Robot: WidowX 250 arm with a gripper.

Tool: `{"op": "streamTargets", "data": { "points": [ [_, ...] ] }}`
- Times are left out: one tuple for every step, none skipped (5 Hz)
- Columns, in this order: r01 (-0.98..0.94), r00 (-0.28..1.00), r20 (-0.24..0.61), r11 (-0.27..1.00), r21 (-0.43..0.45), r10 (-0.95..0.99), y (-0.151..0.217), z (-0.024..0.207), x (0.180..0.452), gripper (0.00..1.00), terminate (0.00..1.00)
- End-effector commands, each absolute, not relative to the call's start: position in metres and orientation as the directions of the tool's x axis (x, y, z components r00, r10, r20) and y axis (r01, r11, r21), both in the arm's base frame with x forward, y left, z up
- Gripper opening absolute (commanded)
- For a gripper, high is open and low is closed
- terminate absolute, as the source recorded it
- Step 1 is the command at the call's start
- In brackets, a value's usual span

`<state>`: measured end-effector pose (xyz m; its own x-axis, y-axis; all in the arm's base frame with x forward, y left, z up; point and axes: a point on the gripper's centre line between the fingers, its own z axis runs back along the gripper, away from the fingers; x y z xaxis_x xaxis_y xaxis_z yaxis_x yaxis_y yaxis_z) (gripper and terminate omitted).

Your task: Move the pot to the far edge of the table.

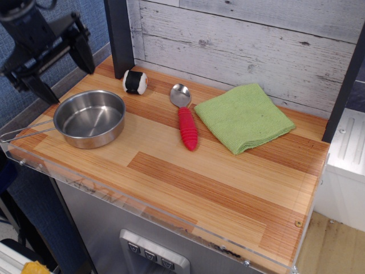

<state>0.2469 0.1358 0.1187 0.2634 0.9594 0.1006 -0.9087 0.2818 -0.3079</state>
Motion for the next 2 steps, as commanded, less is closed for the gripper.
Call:
{"op": "streamTargets", "data": {
  "points": [
    [-0.892,0.269,0.143,0.302,-0.336,0.953,0.1359,0.134,0.2423,1.0,0.0],
    [-0.892,0.269,0.143,0.302,-0.336,0.953,0.1359,0.134,0.2423,1.0,1.0]
  ]
}}
